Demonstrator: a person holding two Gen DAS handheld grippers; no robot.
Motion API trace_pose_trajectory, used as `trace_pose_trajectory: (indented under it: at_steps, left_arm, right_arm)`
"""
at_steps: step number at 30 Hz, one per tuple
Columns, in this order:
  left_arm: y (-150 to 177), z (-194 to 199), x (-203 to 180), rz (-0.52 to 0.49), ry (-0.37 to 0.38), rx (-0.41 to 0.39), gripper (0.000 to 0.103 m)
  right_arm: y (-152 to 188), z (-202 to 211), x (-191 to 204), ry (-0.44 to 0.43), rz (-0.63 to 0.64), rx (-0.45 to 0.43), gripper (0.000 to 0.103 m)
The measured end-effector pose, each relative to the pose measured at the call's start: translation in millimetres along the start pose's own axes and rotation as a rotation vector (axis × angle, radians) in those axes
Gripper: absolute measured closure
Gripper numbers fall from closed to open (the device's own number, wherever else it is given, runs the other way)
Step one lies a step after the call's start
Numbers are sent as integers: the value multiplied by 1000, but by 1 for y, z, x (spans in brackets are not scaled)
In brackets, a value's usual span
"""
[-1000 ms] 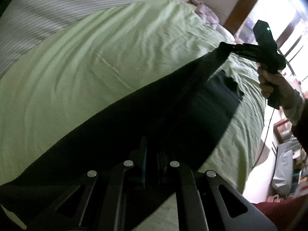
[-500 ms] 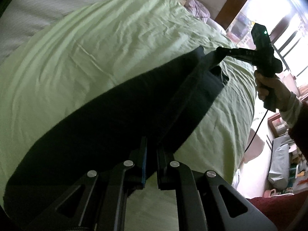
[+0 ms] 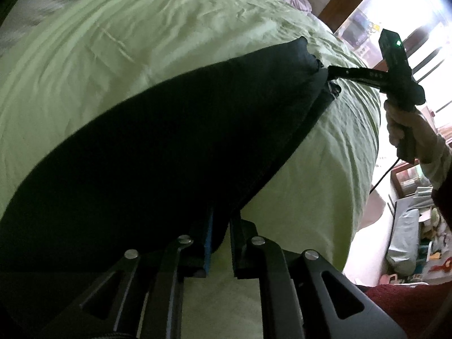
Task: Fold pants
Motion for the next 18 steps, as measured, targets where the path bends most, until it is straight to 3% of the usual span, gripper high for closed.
trace_pose_trajectory:
  at_steps: [4, 9, 11, 12, 16, 18]
  left_arm:
    - [9, -1, 6, 46, 15, 22, 83]
    - [23, 15, 17, 111, 3, -7, 71]
    - [29, 25, 24, 157, 4, -28, 69]
    - [32, 31, 29, 182, 5, -39, 68]
    - [51, 58, 53, 313, -21, -93, 57]
    - [65, 72, 68, 399, -33, -121, 57]
  right_arm:
    - [9, 4, 1, 47, 4, 26, 96]
    - [14, 20, 3, 84, -48, 13, 84]
    - [14, 30, 11, 77, -57, -21, 54]
    - [13, 35, 18, 68, -53, -44, 49]
    - [16, 40, 46, 10, -50, -66, 46]
    - [22, 34, 61, -22, -50, -51, 46]
Point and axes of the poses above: each gripper's, at about its wrist camera, not at the fingertips, and z roughly against the way its jaws point, x to its left, y to its underside, the point moved 1 cm from there along -z, roughly the way its jaws point, and after that the axes turned 6 degrees about -x, right-handed, at the moved point
